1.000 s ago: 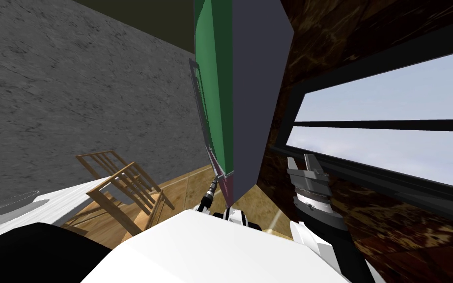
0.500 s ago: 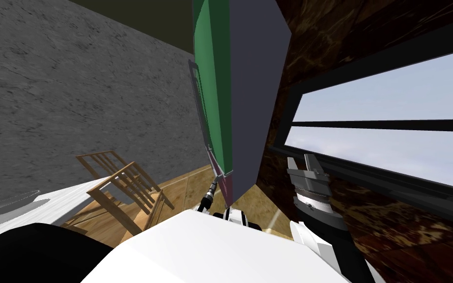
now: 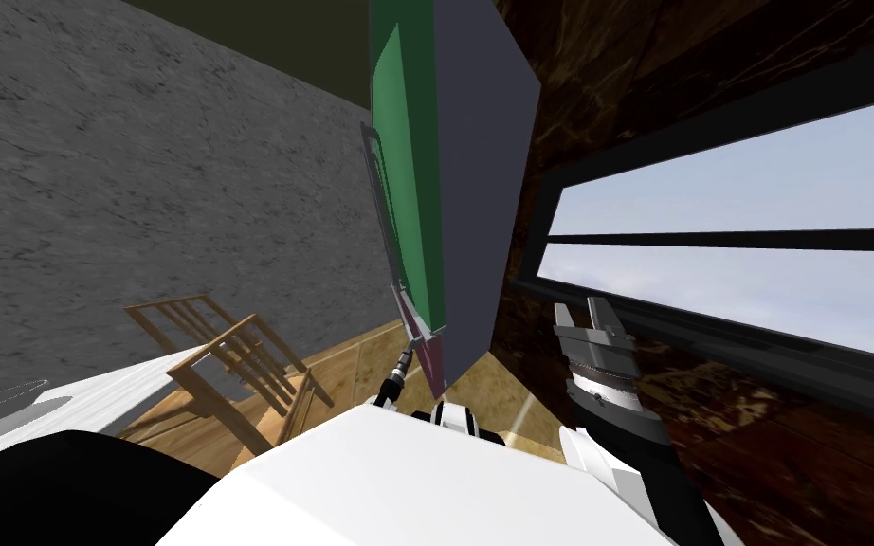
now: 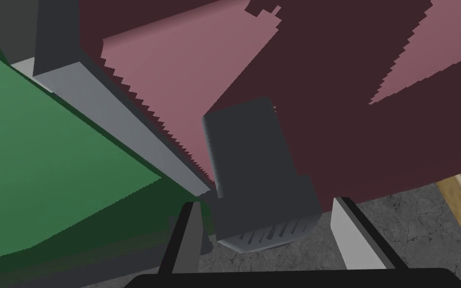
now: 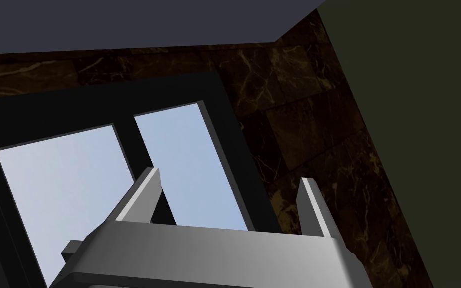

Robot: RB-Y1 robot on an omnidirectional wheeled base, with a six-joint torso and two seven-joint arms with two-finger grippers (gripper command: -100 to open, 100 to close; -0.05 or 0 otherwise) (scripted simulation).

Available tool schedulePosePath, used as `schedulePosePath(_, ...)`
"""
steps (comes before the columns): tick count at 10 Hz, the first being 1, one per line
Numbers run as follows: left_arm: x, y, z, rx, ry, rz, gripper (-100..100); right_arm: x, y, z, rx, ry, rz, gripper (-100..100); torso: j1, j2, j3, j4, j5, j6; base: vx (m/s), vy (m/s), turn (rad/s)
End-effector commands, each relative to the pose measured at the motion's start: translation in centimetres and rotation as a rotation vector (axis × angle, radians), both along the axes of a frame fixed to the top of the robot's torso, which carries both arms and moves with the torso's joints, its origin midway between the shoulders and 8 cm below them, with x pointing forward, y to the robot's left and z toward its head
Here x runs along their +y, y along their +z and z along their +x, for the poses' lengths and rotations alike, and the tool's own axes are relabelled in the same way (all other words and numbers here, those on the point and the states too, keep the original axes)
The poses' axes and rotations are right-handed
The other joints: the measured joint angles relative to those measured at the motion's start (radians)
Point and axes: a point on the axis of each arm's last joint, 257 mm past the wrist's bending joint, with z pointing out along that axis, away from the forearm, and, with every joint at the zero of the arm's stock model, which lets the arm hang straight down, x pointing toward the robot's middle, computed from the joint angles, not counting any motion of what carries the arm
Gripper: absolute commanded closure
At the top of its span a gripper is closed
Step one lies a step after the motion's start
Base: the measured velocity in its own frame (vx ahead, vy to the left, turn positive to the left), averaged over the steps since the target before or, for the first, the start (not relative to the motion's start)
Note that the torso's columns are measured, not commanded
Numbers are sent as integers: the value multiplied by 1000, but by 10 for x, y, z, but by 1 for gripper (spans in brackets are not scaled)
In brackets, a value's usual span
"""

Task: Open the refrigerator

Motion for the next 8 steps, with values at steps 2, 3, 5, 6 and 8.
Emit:
schedulePosePath(2,66,-2,-14,19,57,1,100,0,0,0,0,0,0,0,0,-1,-1,0,0,0,-128,25,-154)
schedulePosePath(3,53,-1,-11,11,42,2,100,0,0,0,0,0,0,0,-1,-2,-1,0,-1,0,-65,18,-8)
schedulePosePath(5,71,1,-13,8,69,1,100,0,0,0,0,0,0,0,-4,-3,-2,1,-1,2,-64,32,-94)
schedulePosePath(6,75,1,-13,8,79,-4,100,0,0,0,0,0,0,0,-2,-1,0,1,-1,1,-86,47,-133)
schedulePosePath(8,85,2,-15,7,93,5,100,0,0,0,0,0,0,0,-1,1,0,2,-1,-1,-63,37,-37)
